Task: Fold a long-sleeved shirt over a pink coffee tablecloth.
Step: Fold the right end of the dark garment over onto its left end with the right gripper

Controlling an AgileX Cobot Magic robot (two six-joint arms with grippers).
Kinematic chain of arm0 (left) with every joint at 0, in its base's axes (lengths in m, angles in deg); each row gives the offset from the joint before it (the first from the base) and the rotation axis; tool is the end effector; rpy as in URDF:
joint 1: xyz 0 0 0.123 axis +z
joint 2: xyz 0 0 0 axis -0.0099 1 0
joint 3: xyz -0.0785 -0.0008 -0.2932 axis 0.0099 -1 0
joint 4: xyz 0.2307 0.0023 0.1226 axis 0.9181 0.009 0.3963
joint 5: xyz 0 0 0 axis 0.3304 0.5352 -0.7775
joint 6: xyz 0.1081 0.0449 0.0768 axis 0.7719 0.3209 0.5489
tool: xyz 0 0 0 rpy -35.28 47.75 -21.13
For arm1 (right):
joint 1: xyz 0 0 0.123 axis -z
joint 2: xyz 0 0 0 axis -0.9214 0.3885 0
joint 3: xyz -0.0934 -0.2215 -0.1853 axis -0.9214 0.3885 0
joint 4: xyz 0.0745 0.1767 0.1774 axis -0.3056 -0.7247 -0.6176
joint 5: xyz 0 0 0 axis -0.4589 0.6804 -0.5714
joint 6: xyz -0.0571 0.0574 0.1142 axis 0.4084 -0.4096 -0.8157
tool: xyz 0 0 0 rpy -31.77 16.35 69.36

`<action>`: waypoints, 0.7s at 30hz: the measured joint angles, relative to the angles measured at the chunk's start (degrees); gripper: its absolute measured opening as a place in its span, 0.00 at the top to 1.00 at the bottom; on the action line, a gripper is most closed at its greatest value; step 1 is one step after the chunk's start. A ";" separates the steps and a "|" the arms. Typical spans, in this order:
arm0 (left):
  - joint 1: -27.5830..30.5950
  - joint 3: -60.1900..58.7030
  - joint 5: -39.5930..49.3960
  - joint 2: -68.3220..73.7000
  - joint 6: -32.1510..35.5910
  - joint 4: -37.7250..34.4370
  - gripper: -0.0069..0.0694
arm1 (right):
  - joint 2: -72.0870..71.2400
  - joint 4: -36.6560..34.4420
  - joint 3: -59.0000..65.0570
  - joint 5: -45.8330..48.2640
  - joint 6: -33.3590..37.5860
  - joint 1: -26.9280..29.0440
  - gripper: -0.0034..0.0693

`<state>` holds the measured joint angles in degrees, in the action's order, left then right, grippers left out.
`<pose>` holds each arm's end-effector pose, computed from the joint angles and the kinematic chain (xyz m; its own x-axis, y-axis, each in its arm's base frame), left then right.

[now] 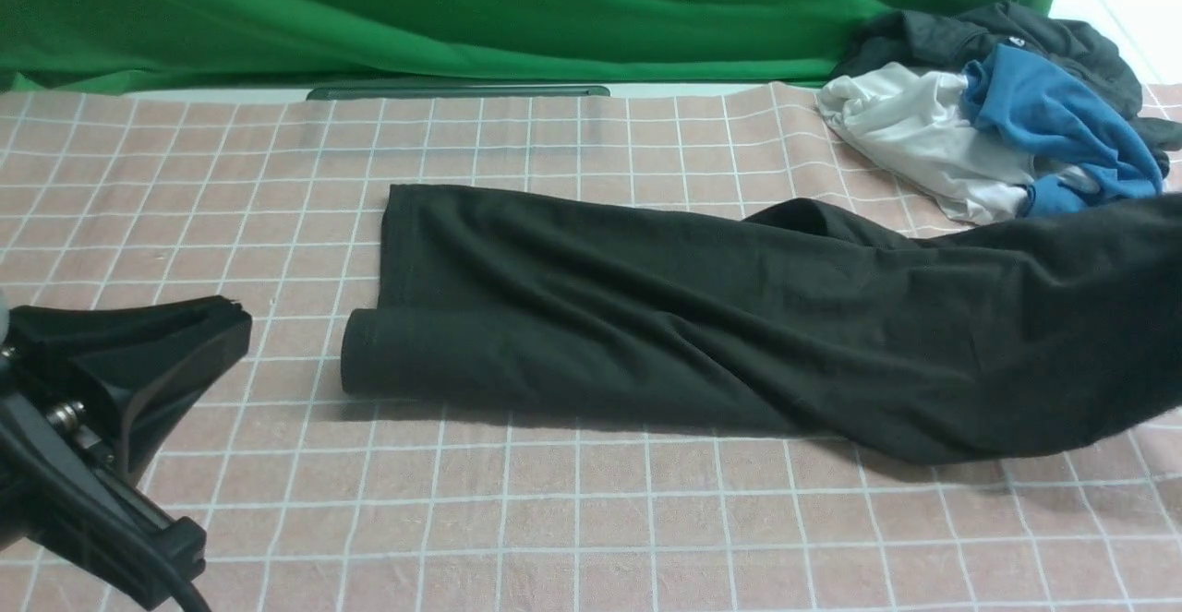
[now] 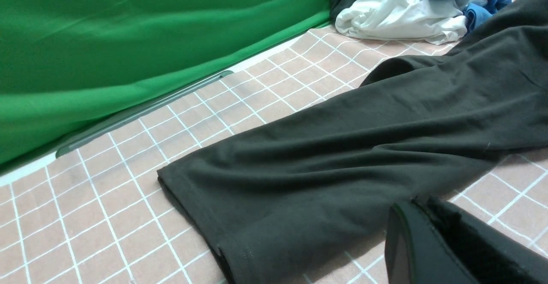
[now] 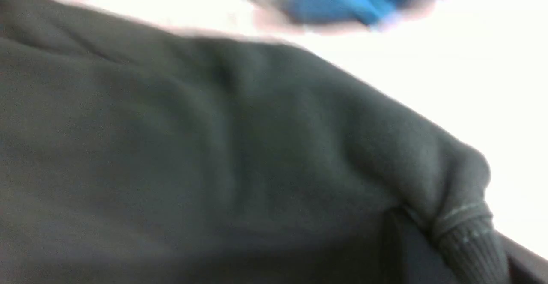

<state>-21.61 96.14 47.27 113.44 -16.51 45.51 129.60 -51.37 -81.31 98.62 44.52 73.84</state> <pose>0.1361 -0.0662 0.3147 -0.1964 0.3170 -0.9279 0.4964 0.8482 0.1847 0.3365 -0.0304 0.2788 -0.8738 0.0422 -0.4845 0.0329 0.9991 0.0277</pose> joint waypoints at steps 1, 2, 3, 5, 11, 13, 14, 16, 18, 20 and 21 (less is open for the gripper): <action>0.00 0.00 -0.05 0.00 0.00 0.00 0.89 | -0.41 -1.61 -1.56 0.20 0.00 -1.23 0.85; 0.00 0.07 -0.21 0.00 0.00 0.00 0.89 | -0.80 -3.51 -3.33 0.45 0.12 -2.96 0.85; 0.00 0.16 -0.52 0.00 -0.06 0.06 0.89 | -1.05 -5.72 -5.21 0.64 0.29 -5.18 0.85; 0.00 0.83 -0.92 0.00 -0.37 0.72 0.89 | -1.04 -9.93 -8.69 0.64 0.70 -8.28 0.85; 0.00 2.36 -2.36 0.00 -2.11 3.98 0.89 | 2.78 -21.36 -17.51 -0.30 3.34 -18.61 0.85; 0.00 2.36 -2.29 0.00 -2.64 4.62 0.89 | 5.45 -23.47 -20.18 -0.64 4.14 -21.52 0.85; 0.00 2.36 -2.29 0.00 -3.05 4.84 0.89 | 7.19 -24.75 -21.67 -0.81 4.69 -23.34 0.85; 0.00 2.36 -2.25 0.00 -3.27 4.91 0.89 | 10.59 -26.57 -24.45 -0.95 5.11 -25.53 0.85; 0.00 2.36 -2.25 0.00 -3.34 5.04 0.89 | 13.79 -27.84 -27.02 -0.95 5.76 -27.51 0.85; 0.00 2.36 -2.25 0.00 -3.34 5.04 0.89 | 17.41 -29.25 -30.17 -0.61 6.27 -29.55 0.85; 0.00 2.36 -2.25 0.00 -3.34 5.04 0.89 | 20.14 -30.26 -32.78 -0.06 6.49 -31.21 0.85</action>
<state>-21.61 98.51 45.02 113.44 -19.85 50.55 149.74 -81.63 -114.09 98.56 51.01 42.63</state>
